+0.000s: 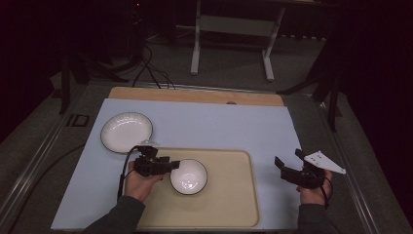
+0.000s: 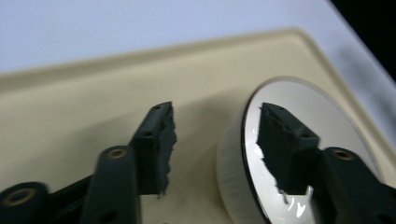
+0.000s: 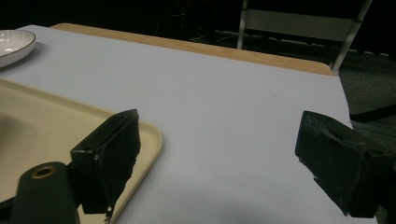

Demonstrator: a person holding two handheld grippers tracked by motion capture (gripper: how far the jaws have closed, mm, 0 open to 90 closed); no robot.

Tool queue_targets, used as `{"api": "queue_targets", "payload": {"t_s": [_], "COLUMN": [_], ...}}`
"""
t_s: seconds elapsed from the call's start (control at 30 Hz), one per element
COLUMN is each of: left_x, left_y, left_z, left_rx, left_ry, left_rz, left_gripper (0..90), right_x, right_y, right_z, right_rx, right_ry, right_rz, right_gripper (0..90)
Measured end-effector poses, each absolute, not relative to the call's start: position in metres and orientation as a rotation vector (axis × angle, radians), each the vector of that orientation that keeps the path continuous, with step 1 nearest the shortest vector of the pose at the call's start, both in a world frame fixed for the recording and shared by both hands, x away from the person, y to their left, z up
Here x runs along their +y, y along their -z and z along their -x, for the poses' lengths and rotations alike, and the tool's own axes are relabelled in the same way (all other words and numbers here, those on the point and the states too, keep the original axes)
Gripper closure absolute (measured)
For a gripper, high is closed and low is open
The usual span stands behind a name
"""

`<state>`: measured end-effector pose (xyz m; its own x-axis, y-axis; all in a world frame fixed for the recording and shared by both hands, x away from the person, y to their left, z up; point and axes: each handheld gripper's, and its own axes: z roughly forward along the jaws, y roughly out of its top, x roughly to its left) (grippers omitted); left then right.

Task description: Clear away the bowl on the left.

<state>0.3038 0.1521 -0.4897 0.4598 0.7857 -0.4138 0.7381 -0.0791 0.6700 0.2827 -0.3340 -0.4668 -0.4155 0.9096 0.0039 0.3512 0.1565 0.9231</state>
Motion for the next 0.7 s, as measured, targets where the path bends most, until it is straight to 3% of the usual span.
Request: {"api": "queue_targets", "payload": {"t_s": [0.23, 0.47, 0.57, 0.6, 0.7], "left_x": [0.178, 0.217, 0.221, 0.245, 0.263], "left_y": [0.465, 0.452, 0.451, 0.452, 0.458], "left_z": [-0.290, -0.277, -0.276, -0.271, -0.270], "left_rx": [1.255, 1.297, 1.297, 1.325, 1.401], "left_ry": [-0.376, -0.596, -0.610, -0.650, -0.701], "left_rz": [-1.840, -1.751, -1.741, -1.673, -1.618], "left_gripper": [37.5, 32.3, 29.6, 27.1, 23.3], "right_x": [-0.334, -0.334, -0.334, -0.334, -0.333], "right_y": [0.467, 0.467, 0.467, 0.467, 0.467], "right_z": [-0.283, -0.283, -0.283, -0.283, -0.283], "right_rx": [1.858, 1.858, 1.858, 1.860, 1.861], "right_ry": [-1.241, -1.240, -1.239, -1.237, -1.233], "right_rz": [-1.196, -1.195, -1.194, -1.192, -1.192], "right_gripper": [13.5, 13.6, 13.6, 13.6, 13.5]}}
